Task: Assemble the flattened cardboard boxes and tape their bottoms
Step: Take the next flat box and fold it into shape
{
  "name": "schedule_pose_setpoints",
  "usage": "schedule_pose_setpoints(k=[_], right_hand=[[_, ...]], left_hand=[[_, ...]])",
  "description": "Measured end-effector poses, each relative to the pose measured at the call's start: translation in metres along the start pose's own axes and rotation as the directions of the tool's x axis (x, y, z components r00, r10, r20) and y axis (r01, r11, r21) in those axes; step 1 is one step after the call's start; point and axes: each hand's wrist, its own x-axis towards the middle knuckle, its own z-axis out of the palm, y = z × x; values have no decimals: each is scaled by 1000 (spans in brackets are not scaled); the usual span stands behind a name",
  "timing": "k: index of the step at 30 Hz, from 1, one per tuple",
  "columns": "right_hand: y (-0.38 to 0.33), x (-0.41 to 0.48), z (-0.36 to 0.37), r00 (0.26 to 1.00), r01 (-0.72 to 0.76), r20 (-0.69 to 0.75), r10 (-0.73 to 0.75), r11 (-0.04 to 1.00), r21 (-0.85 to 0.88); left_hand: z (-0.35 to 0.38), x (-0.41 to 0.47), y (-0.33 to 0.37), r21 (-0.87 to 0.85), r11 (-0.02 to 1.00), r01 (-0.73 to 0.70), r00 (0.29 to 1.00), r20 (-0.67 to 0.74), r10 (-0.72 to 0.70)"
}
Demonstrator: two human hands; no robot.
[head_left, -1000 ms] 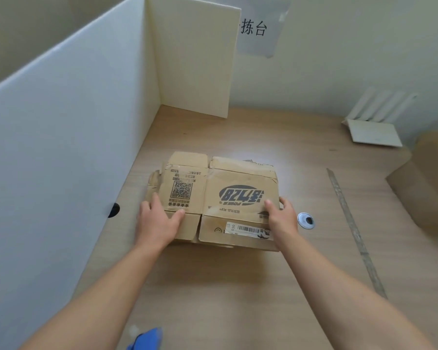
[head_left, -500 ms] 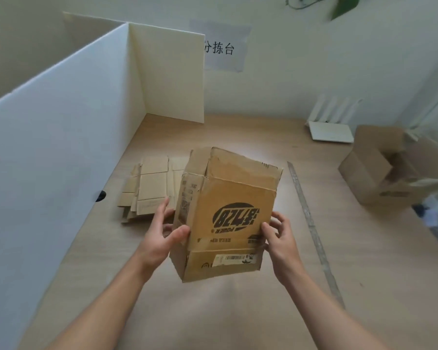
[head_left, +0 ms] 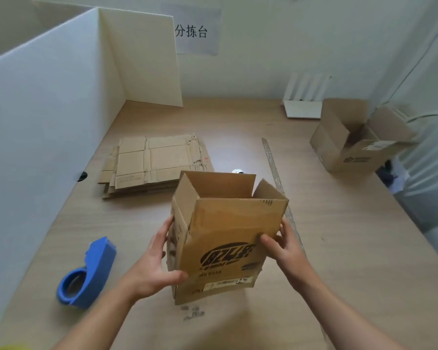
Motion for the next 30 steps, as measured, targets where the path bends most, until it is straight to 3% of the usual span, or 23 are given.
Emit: schedule_pose_setpoints(k=[4, 9, 13, 19, 24, 30], right_hand=[[4, -19, 2, 997, 80, 6, -80, 996, -38], [2, -25, 8, 987, 158, 56, -151, 977, -146], [-4, -23, 9, 964, 267, 101, -248, 910, -318], [-8, -19, 12, 938, 341, 192, -288, 863, -373], [-16, -17, 21, 967, 228, 176, -186, 938, -259], [-21, -14, 21, 978, 190, 124, -170, 966, -174]], left_hand=[[18, -14, 0, -96, 992, -82, 982, -176, 64], [20, -30, 10, -4, 995, -99, 929, -359, 91], [16, -42, 8, 115, 991, -68, 926, -361, 106], [7, -43, 7, -41, 998, -40, 937, -349, 23], [10, -43, 15, -103, 990, -98, 944, -324, 60], [13, -47, 8, -230, 968, -99, 984, -168, 61]])
